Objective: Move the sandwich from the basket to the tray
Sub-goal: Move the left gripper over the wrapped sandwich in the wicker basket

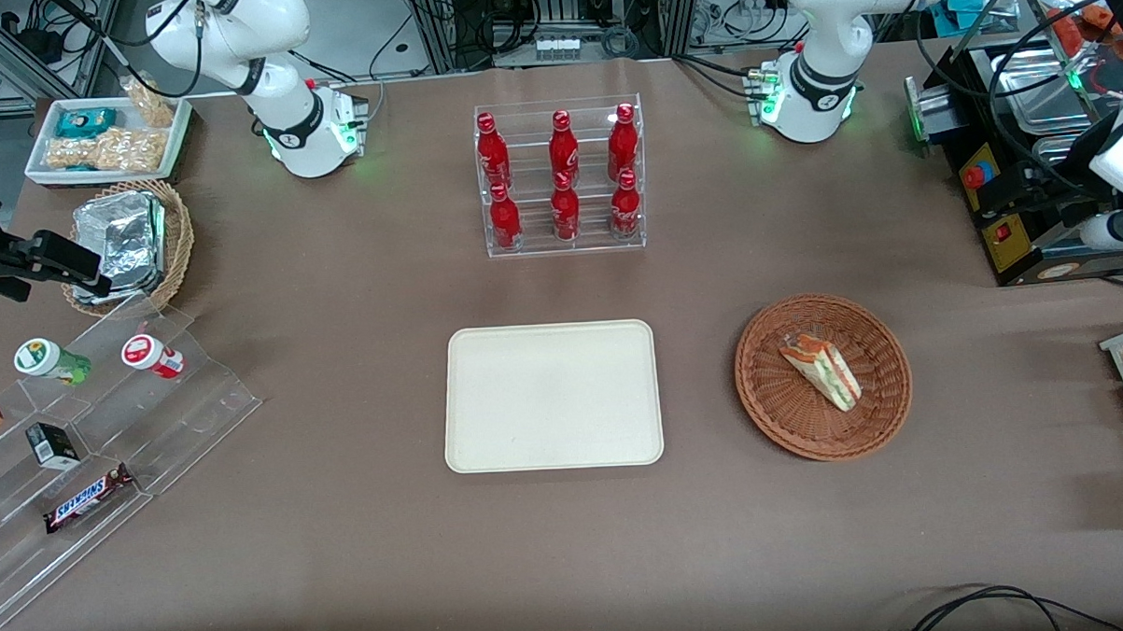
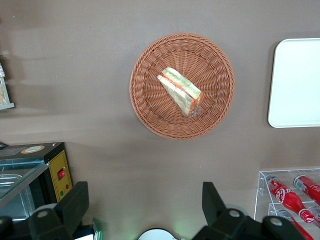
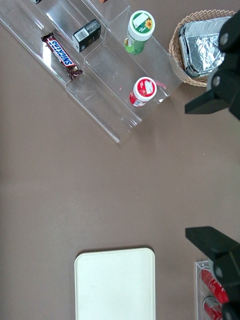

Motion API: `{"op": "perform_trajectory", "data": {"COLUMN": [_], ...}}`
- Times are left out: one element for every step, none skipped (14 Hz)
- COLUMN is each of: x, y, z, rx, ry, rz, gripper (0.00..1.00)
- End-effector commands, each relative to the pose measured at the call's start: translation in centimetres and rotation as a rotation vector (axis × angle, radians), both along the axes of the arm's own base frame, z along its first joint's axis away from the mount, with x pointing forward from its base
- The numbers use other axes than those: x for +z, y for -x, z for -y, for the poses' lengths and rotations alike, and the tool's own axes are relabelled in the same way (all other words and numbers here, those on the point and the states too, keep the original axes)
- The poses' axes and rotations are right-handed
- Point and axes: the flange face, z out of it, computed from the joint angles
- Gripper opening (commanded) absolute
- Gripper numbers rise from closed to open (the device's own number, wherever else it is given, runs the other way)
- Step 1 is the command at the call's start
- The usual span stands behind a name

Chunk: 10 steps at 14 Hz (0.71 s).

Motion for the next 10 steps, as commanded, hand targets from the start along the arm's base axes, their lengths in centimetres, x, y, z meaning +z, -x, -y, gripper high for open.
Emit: {"op": "perform_trajectory", "data": {"x": [0.66,0.66,0.58,0.43,0.37,0.30,0.08,0.08,-0.02,-0.26], "y": [-0.41,-0.41,-0.39,-0.44,-0.39,-0.39,-0.43,-0.43,-0.39,-0.33], "z": [0.17,0.26,0.20,0.15,0.17,0.17,0.15,0.15,0.21,0.21], "rx": [0.011,0.011,0.011,0.011,0.010,0.010,0.010,0.010,0.008,0.008], "ry": [-0.015,-0.008,-0.013,-0.017,-0.016,-0.016,-0.017,-0.017,-0.019,-0.019], "rz": [0.016,0.016,0.013,0.010,0.009,0.007,0.002,0.002,-0.002,-0.011], "gripper": [1.00,1.00,1.00,1.00,1.00,1.00,1.00,1.00,1.00,1.00]}}
